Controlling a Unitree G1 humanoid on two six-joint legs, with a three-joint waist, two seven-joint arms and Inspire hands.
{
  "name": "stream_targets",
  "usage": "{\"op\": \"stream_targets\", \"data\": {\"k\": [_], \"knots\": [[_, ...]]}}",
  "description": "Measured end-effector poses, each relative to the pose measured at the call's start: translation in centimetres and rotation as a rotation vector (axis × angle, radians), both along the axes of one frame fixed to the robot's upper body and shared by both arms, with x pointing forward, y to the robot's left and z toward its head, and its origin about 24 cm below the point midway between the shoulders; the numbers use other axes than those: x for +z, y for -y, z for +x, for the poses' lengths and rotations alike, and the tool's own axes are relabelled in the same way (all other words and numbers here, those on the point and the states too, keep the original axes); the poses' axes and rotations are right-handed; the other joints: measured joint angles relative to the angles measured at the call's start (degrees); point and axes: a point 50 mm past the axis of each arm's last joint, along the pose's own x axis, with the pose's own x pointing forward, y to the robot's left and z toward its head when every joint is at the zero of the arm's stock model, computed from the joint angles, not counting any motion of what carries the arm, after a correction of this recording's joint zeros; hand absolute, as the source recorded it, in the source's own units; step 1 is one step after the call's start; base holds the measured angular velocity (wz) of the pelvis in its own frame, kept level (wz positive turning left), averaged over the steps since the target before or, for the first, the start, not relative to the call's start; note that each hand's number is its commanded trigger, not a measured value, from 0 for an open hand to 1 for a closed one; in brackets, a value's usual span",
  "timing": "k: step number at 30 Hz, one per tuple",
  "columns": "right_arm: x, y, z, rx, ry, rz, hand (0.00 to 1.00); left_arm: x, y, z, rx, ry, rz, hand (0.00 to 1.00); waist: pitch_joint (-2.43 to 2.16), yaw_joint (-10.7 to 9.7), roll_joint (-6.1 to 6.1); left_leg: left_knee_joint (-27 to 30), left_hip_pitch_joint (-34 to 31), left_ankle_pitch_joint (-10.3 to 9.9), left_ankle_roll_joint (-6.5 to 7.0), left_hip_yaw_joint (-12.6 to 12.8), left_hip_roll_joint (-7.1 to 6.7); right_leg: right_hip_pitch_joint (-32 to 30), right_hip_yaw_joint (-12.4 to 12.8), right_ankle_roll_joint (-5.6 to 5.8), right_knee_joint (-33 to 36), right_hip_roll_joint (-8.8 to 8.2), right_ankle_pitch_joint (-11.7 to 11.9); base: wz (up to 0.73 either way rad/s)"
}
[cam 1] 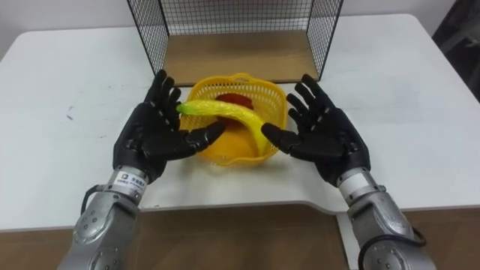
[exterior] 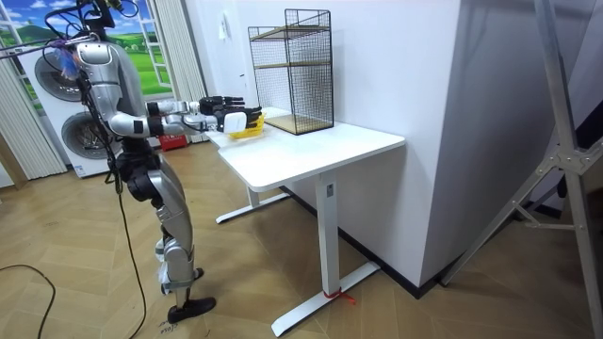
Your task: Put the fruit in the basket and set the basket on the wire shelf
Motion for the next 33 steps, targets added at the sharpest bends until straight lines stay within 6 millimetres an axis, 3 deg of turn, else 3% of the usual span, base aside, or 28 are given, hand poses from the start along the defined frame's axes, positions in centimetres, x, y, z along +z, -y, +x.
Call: {"op": "stream_targets", "data": {"k": [10,27,33], "knots": [[-0.1,0.0,0.0,-0.022,-0.015,-0.011,0.0,-0.1,0.5,0.0,-0.011,-0.002,0.011,0.0,-0.05,-1.1,-0.24,0.0,-0.1,0.0,0.0,0.3,0.03,-0.1,0.0,0.0,0.0,0.02,0.0,0.0],[-1.3,-0.6,-0.2,0.016,-0.052,-0.109,0.0,-0.8,1.0,-0.1,-0.05,-0.032,0.008,0.0,-0.08,-1.0,-0.27,0.0,0.1,0.0,-0.05,0.3,0.16,0.0,0.1,-0.13,0.0,0.2,0.1,0.0],[-1.3,-0.6,-0.2,0.023,-0.05,-0.145,0.0,-0.8,0.9,-0.1,-0.058,-0.028,0.012,0.0,-0.07,-0.8,-0.98,0.0,0.1,0.0,-0.08,0.3,0.17,0.1,0.1,-0.15,-0.1,0.22,0.1,0.0]]}}
